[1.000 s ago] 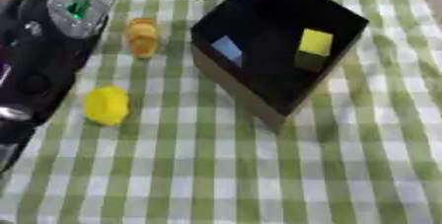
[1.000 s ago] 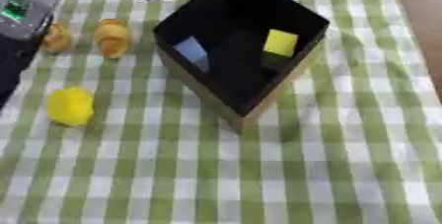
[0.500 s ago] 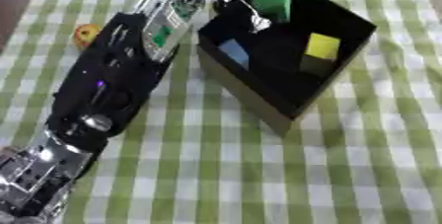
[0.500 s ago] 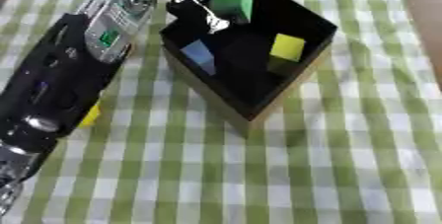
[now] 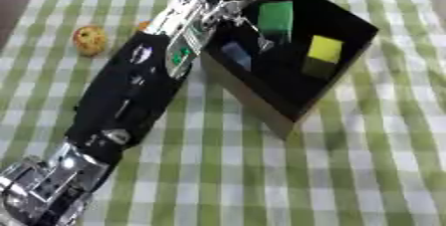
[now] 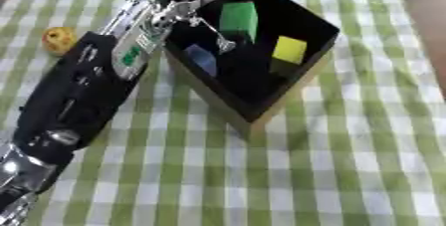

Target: Pick up objects on the table and place them in the box.

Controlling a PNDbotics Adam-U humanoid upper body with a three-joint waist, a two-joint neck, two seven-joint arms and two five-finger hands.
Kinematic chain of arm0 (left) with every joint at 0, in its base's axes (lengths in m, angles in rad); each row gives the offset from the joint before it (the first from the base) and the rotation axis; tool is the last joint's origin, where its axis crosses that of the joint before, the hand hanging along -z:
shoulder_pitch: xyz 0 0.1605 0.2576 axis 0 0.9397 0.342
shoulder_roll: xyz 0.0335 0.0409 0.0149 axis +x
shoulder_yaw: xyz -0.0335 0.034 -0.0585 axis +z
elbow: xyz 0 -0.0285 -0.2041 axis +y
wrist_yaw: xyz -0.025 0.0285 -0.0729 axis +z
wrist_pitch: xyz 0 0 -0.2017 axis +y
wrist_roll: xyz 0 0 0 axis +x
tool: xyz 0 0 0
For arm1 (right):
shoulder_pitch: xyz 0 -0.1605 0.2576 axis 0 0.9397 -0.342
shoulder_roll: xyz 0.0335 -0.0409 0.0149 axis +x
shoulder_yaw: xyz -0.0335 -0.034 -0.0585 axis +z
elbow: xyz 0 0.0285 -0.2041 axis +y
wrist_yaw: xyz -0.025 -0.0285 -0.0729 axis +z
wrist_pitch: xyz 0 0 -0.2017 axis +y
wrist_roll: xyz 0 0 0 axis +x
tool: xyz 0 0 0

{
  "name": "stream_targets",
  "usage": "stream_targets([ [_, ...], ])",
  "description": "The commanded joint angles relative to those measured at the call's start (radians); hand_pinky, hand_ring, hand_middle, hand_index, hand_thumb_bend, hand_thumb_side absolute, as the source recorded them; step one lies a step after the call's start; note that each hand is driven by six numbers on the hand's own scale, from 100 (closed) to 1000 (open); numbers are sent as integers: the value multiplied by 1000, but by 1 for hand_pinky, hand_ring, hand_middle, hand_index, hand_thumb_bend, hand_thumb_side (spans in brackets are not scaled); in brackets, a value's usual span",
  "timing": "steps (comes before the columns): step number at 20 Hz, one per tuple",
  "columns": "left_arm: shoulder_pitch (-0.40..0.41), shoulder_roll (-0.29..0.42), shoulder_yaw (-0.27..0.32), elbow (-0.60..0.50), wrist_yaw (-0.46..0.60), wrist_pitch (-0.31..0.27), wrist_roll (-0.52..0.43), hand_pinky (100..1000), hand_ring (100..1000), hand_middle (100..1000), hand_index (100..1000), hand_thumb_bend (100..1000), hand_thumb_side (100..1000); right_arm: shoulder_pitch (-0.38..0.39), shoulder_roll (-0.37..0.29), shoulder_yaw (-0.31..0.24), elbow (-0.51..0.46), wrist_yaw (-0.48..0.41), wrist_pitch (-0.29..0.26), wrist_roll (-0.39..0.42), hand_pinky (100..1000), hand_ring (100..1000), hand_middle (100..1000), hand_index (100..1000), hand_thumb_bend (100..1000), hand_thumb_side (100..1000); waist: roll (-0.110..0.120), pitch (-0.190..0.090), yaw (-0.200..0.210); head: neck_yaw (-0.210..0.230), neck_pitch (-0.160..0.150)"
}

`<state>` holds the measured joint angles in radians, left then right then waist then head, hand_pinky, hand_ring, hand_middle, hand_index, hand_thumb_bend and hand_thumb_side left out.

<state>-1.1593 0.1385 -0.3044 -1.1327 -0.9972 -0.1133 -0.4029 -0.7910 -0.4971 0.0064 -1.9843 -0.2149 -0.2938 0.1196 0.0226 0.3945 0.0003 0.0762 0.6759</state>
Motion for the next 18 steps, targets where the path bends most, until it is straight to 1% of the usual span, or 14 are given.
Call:
stream_targets([
  [1,-3,-5,2,15,-17,-19,-4,861,798,735,823,394,292,-8,-12,-5,-16,-3,2,4,860,835,670,861,100,546,-3,-18,0,-2,-13],
  [2,-2,-5,2,17,-19,-23,-5,871,812,757,845,421,328,-7,-12,-5,-16,-2,2,4,861,836,669,861,100,546,-3,-17,0,-2,-14],
  [3,0,-5,1,18,-20,-26,-6,872,815,762,848,426,332,-6,-12,-6,-16,-2,2,5,861,836,669,861,100,546,-3,-17,0,-2,-15],
  [4,1,-5,1,19,-21,-29,-6,884,834,789,866,469,382,-4,-12,-6,-16,-2,3,6,861,836,669,860,100,546,-3,-17,0,-2,-15],
  [5,3,-4,0,20,-23,-31,-5,885,836,791,868,475,392,-3,-13,-6,-16,-1,3,7,861,836,668,860,100,545,-3,-17,0,-2,-15],
  [6,3,-3,0,19,-26,-31,-2,894,851,817,893,521,454,-1,-13,-6,-16,-1,4,7,861,836,668,860,100,545,-3,-17,0,-2,-16],
  [7,3,-2,1,17,-29,-29,3,899,857,830,901,531,468,0,-13,-6,-16,-1,4,8,861,836,668,860,100,545,-2,-17,0,-2,-17],
  [9,3,1,-1,12,-43,-24,13,915,873,852,919,590,539,2,-13,-6,-16,-1,5,9,861,836,668,860,100,545,-1,-19,0,-2,-18],
  [11,4,5,-3,4,-63,-19,22,928,887,862,925,612,555,5,-14,-5,-16,-1,6,10,861,836,668,859,100,546,0,-21,1,-2,-18],
  [13,6,10,-5,-8,-86,-15,27,921,880,853,916,594,536,8,-15,-5,-16,-1,7,10,861,836,668,859,100,546,2,-24,2,-4,-17],
  [14,7,13,-5,-16,-93,-11,28,911,871,844,908,565,522,10,-16,-5,-16,-1,7,11,861,836,668,859,100,546,3,-26,3,-4,-15],
  [15,9,17,-2,-28,-94,-5,30,900,855,827,892,518,491,12,-17,-5,-16,-1,8,11,861,836,668,859,100,545,4,-29,5,-6,-13],
  [18,9,46,9,-79,-81,16,32,886,832,796,865,464,461,21,-24,-5,-16,1,9,10,861,836,668,859,100,545,9,-37,10,-15,-5],
])
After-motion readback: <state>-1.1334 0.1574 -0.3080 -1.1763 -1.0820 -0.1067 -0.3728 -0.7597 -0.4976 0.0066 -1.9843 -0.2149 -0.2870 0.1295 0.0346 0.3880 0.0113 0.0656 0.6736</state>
